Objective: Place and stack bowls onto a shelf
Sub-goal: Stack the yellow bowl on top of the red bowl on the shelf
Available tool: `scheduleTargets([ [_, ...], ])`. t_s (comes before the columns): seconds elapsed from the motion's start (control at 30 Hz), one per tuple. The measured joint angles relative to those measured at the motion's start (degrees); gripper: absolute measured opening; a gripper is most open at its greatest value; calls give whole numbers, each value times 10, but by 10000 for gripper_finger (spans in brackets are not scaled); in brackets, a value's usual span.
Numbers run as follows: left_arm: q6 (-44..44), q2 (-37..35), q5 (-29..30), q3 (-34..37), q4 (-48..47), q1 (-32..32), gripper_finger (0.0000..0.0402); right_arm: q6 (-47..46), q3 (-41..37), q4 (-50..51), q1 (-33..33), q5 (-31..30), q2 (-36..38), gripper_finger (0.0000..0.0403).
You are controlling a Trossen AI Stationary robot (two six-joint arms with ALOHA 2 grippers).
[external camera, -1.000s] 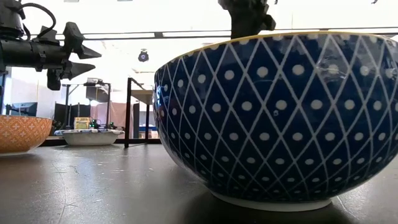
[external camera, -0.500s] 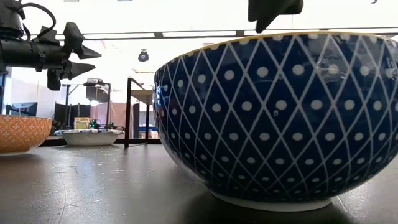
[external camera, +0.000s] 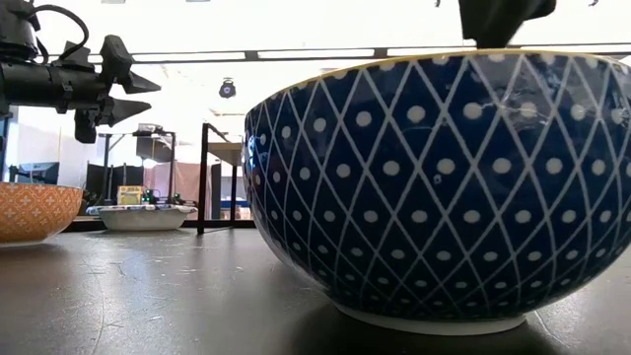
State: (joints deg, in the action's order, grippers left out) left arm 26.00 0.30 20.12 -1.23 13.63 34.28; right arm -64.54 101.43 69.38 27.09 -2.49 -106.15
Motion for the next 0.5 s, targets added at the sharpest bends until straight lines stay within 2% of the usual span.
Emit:
scheduleTargets([
  [0.17, 0, 0, 0, 0, 0, 0, 195, -30, 0, -28, 10, 14, -30, 169],
  [0.5, 0, 0, 0, 0, 0, 0, 195, -25, 0, -85, 10, 42, -72, 168],
])
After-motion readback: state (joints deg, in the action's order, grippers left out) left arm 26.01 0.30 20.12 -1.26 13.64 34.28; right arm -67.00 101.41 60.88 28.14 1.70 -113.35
